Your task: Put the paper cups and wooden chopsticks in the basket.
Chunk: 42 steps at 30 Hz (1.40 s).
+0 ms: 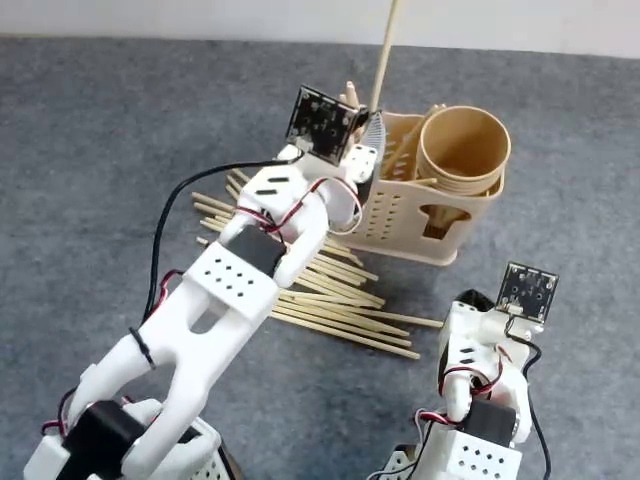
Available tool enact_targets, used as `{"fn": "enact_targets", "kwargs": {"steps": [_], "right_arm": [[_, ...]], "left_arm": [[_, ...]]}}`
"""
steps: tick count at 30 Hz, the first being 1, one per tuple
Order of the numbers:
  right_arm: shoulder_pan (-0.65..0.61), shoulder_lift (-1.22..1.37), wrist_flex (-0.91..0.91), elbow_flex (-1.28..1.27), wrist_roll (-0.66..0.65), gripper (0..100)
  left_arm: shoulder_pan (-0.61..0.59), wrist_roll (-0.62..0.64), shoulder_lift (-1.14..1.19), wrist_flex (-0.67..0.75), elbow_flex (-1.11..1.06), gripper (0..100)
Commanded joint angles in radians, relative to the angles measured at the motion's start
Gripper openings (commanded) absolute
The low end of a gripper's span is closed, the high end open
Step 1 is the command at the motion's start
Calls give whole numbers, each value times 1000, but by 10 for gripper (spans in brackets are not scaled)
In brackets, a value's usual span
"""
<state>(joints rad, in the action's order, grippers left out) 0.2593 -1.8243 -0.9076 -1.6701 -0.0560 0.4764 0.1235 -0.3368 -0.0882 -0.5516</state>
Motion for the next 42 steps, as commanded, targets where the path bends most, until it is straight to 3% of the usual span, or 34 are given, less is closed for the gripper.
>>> {"fn": "enact_targets", "kwargs": {"steps": [1,10,21,26,31,42], "right_arm": [[-7,-12,-2,-124,-2,14],[-7,-12,-2,-124,-2,14],[-7,-12,-2,-124,-2,14],[-7,-12,-2,-124,-2,14],[-7,-12,-2,-124,-2,14],[-7,-12,-2,-124,-2,14]], "left_arm": [[-12,48,1,0,56,96],[-13,97,1,-275,159,164],[-8,91,-111,-428,162,168],[-5,87,-188,-571,163,162],[-12,-49,-222,-678,168,101],[10,-281,-404,-1062,159,84]]}}
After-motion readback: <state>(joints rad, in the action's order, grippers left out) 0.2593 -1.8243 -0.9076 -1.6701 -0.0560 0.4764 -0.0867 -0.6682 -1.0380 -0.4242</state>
